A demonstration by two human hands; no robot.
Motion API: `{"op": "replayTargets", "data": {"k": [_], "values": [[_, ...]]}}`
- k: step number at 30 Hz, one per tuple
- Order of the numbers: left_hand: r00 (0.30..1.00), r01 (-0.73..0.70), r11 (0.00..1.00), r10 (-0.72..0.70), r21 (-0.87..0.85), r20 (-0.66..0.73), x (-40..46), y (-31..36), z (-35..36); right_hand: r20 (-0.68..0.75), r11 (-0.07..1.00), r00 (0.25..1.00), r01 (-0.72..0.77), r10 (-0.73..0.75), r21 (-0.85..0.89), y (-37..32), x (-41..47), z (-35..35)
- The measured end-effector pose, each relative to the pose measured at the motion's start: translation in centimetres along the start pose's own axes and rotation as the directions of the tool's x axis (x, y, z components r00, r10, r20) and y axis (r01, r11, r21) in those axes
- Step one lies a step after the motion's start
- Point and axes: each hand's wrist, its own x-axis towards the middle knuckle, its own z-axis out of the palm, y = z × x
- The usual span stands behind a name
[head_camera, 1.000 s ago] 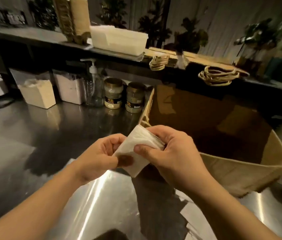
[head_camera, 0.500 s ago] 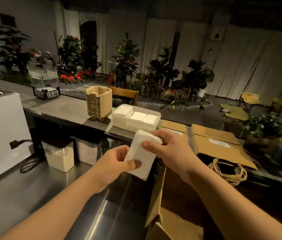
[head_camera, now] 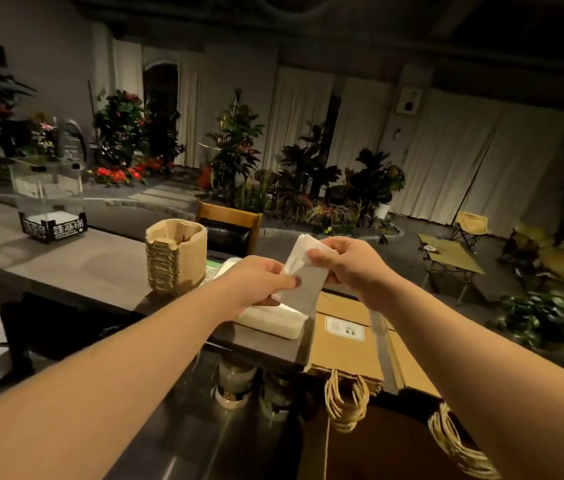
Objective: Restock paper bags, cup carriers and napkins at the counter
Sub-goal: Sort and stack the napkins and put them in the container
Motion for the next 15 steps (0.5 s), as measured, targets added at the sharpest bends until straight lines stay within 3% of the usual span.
{"op": "replayTargets", "data": {"k": [7,15], "values": [[0.992,0.125,0.985,-0.123,0.118,-0.026,8.5,-1.0,0.0,-0.055,0.981,0.997,-0.07,0.061,-0.181,3.8,8.4,0.6],[0.977,0.181,0.892,-0.212,0.415,0.03,12.6,-3.4,1.0,0.063,0.908,0.979,-0.154,0.193,-0.39,7.9,12.2,1.0]]}}
